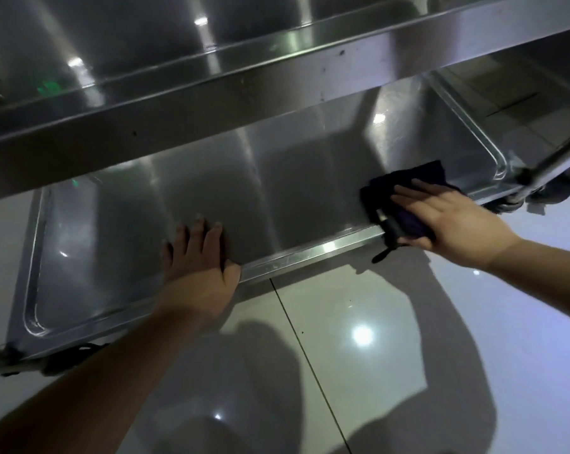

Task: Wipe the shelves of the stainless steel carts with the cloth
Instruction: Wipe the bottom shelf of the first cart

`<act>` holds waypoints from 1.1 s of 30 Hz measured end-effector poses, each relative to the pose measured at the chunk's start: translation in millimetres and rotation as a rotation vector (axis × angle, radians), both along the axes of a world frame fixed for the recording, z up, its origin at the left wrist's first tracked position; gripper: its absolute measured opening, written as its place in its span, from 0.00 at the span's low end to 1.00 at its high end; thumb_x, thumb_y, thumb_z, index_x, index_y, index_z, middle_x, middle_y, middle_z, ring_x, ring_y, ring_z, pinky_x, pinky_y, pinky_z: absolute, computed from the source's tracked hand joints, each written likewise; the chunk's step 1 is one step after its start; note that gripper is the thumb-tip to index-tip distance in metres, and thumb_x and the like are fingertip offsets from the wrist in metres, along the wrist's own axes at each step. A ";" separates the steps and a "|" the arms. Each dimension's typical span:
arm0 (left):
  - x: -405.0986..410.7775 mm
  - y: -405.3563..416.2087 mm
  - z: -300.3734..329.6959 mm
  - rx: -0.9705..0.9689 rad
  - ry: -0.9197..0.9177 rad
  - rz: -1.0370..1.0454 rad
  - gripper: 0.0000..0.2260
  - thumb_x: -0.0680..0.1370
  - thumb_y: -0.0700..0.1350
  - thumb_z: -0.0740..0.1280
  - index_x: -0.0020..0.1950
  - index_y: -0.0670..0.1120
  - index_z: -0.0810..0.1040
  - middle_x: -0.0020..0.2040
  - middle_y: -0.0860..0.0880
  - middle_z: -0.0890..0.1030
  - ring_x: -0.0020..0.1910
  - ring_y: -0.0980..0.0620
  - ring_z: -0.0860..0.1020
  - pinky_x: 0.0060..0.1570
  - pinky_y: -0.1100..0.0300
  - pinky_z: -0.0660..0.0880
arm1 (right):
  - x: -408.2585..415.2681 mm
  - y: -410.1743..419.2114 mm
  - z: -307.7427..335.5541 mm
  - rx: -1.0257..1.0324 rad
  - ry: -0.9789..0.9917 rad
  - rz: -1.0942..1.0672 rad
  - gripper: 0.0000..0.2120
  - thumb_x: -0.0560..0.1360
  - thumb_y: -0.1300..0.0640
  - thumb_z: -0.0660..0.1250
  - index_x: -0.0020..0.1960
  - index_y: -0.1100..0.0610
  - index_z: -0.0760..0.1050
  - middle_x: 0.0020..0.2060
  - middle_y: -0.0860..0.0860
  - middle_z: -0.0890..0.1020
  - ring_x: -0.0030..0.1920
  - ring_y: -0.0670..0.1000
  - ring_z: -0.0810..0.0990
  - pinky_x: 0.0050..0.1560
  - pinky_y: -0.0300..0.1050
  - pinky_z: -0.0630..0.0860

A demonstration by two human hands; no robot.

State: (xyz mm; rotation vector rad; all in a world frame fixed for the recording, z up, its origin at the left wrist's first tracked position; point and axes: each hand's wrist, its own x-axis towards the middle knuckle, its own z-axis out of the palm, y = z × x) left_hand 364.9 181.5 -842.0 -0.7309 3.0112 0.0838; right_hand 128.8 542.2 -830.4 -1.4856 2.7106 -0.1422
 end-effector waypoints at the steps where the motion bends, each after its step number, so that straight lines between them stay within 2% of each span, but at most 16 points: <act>1: 0.3 0.1 0.7 -0.003 0.004 -0.008 0.36 0.74 0.59 0.51 0.78 0.44 0.69 0.81 0.40 0.65 0.79 0.33 0.60 0.76 0.34 0.57 | -7.9 13.7 1.3 -0.010 -0.006 -0.040 0.38 0.77 0.33 0.59 0.73 0.62 0.73 0.72 0.58 0.75 0.74 0.62 0.70 0.72 0.59 0.69; 3: 0.3 0.2 2.2 -0.008 -0.003 -0.020 0.35 0.74 0.59 0.51 0.78 0.44 0.69 0.80 0.40 0.65 0.79 0.33 0.61 0.75 0.34 0.57 | -21.1 35.2 4.3 -0.031 -0.023 -0.106 0.38 0.76 0.35 0.59 0.73 0.63 0.73 0.71 0.58 0.75 0.74 0.62 0.70 0.71 0.61 0.70; 6: -0.3 1.4 3.5 0.003 -0.047 -0.004 0.35 0.75 0.58 0.53 0.80 0.45 0.66 0.82 0.41 0.62 0.81 0.34 0.57 0.77 0.35 0.54 | -32.1 50.4 9.0 -0.040 -0.036 -0.137 0.31 0.79 0.40 0.63 0.74 0.60 0.71 0.72 0.56 0.75 0.74 0.60 0.70 0.71 0.62 0.70; 9: -0.9 1.5 4.6 0.002 -0.073 0.001 0.36 0.74 0.58 0.52 0.81 0.46 0.64 0.83 0.41 0.61 0.81 0.34 0.57 0.77 0.35 0.54 | -34.3 53.9 16.5 -0.019 -0.049 -0.170 0.32 0.75 0.42 0.62 0.73 0.57 0.73 0.70 0.56 0.77 0.70 0.60 0.75 0.67 0.62 0.74; 12: -4.6 -0.1 4.6 -0.011 -0.151 0.007 0.36 0.75 0.60 0.52 0.83 0.48 0.59 0.84 0.41 0.57 0.82 0.34 0.55 0.77 0.36 0.54 | -37.2 48.2 29.4 0.058 -0.034 -0.283 0.26 0.76 0.41 0.61 0.68 0.55 0.77 0.60 0.59 0.83 0.57 0.63 0.83 0.55 0.59 0.81; 14: -7.1 0.1 6.6 -0.018 -0.198 0.015 0.35 0.78 0.60 0.54 0.84 0.49 0.56 0.84 0.41 0.54 0.82 0.35 0.54 0.77 0.37 0.53 | -41.3 38.1 42.5 0.128 -0.051 -0.329 0.21 0.77 0.42 0.61 0.63 0.53 0.78 0.51 0.58 0.85 0.49 0.62 0.83 0.47 0.56 0.80; 15: -8.0 0.2 8.5 -0.017 -0.205 0.014 0.35 0.79 0.60 0.56 0.84 0.49 0.55 0.84 0.41 0.54 0.81 0.35 0.54 0.77 0.37 0.54 | -41.5 30.2 52.0 0.164 -0.076 -0.341 0.20 0.78 0.42 0.61 0.64 0.51 0.78 0.50 0.56 0.85 0.48 0.62 0.82 0.46 0.53 0.78; 19: -6.5 2.1 19.3 0.007 -0.188 -0.020 0.32 0.82 0.59 0.56 0.84 0.50 0.53 0.84 0.42 0.54 0.80 0.36 0.57 0.78 0.40 0.55 | -34.0 -15.1 89.3 0.386 -0.188 -0.286 0.18 0.81 0.39 0.61 0.67 0.45 0.75 0.56 0.52 0.83 0.50 0.56 0.79 0.47 0.47 0.70; 22: 6.8 7.9 26.0 0.043 -0.145 -0.051 0.29 0.84 0.58 0.54 0.83 0.50 0.53 0.84 0.44 0.55 0.81 0.39 0.59 0.79 0.42 0.57 | -10.2 -56.4 108.4 0.505 -0.302 -0.171 0.19 0.80 0.35 0.60 0.64 0.45 0.76 0.55 0.48 0.82 0.50 0.51 0.79 0.53 0.48 0.74; 24: 18.6 9.4 32.8 0.070 -0.114 -0.078 0.28 0.84 0.58 0.54 0.83 0.49 0.55 0.83 0.44 0.59 0.79 0.40 0.63 0.77 0.44 0.61 | 11.8 -82.2 116.2 0.549 -0.341 -0.086 0.20 0.79 0.33 0.59 0.61 0.45 0.76 0.52 0.47 0.82 0.51 0.50 0.81 0.55 0.50 0.77; 25: 25.7 9.2 37.0 0.086 -0.097 -0.088 0.27 0.84 0.58 0.54 0.81 0.50 0.57 0.80 0.44 0.64 0.76 0.40 0.67 0.74 0.44 0.65 | 24.3 -94.3 119.4 0.568 -0.356 -0.040 0.19 0.79 0.32 0.59 0.58 0.45 0.75 0.49 0.46 0.82 0.49 0.49 0.81 0.53 0.49 0.77; 27: 40.3 7.9 49.0 0.094 -0.065 -0.124 0.23 0.84 0.59 0.52 0.76 0.50 0.65 0.70 0.44 0.74 0.65 0.43 0.77 0.64 0.48 0.75 | 50.9 -115.5 126.8 0.573 -0.415 0.029 0.15 0.80 0.34 0.60 0.54 0.44 0.73 0.43 0.43 0.81 0.43 0.44 0.80 0.45 0.41 0.75; 29: 56.9 6.0 63.8 0.086 -0.052 -0.170 0.22 0.83 0.59 0.52 0.71 0.50 0.70 0.61 0.46 0.79 0.56 0.47 0.80 0.56 0.52 0.78 | 78.2 -131.7 137.8 0.583 -0.456 0.093 0.12 0.80 0.36 0.61 0.53 0.43 0.73 0.39 0.39 0.78 0.39 0.40 0.77 0.39 0.34 0.69; 31: 69.5 3.8 81.5 0.108 -0.056 -0.194 0.22 0.82 0.58 0.54 0.71 0.49 0.72 0.59 0.47 0.81 0.54 0.47 0.80 0.54 0.53 0.77 | 103.4 -140.1 153.5 0.636 -0.508 0.115 0.15 0.80 0.35 0.60 0.54 0.45 0.74 0.42 0.39 0.78 0.43 0.45 0.78 0.44 0.39 0.71; 33: 80.1 2.3 104.0 0.172 -0.080 -0.182 0.24 0.81 0.57 0.56 0.73 0.48 0.72 0.62 0.45 0.80 0.58 0.46 0.79 0.57 0.51 0.76 | 125.6 -142.3 173.9 0.684 -0.562 0.100 0.19 0.80 0.34 0.59 0.59 0.47 0.76 0.49 0.43 0.81 0.50 0.49 0.79 0.52 0.46 0.74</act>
